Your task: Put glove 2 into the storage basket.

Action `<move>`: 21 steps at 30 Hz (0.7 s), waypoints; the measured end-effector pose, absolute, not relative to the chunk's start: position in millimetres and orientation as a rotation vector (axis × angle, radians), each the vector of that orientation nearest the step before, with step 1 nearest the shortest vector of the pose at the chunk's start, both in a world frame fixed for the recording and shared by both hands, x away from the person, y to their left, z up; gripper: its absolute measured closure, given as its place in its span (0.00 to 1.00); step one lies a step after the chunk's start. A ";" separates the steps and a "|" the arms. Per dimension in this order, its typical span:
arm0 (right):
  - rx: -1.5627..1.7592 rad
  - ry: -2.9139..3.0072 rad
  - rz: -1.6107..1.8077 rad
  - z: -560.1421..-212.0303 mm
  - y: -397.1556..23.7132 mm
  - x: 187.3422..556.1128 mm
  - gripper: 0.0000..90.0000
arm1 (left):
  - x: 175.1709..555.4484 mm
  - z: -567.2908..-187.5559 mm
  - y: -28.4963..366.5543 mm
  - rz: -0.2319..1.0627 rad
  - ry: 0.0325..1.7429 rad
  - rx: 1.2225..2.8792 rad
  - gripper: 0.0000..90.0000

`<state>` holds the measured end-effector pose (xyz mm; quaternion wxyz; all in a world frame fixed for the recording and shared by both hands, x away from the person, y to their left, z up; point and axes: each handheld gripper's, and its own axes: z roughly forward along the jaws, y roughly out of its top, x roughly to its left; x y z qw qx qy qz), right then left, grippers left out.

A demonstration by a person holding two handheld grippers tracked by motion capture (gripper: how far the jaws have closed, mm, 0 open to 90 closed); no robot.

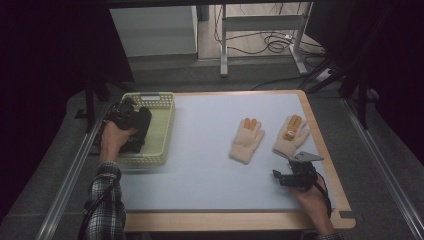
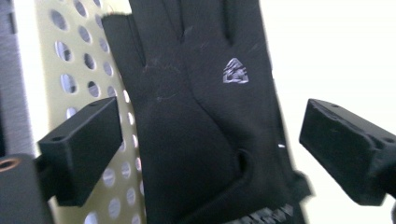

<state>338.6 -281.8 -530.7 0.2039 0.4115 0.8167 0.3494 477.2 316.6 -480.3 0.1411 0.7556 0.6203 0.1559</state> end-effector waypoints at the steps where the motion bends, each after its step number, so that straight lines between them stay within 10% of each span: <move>1: 1.148 2.278 0.974 -530.7 -281.7 338.5 0.24 | 474.5 -476.4 318.0 0.442 1.777 2.164 0.05; 21: 1.148 2.277 0.973 -530.7 -281.6 338.4 0.24 | 419.1 -441.2 275.4 0.497 1.352 2.078 0.01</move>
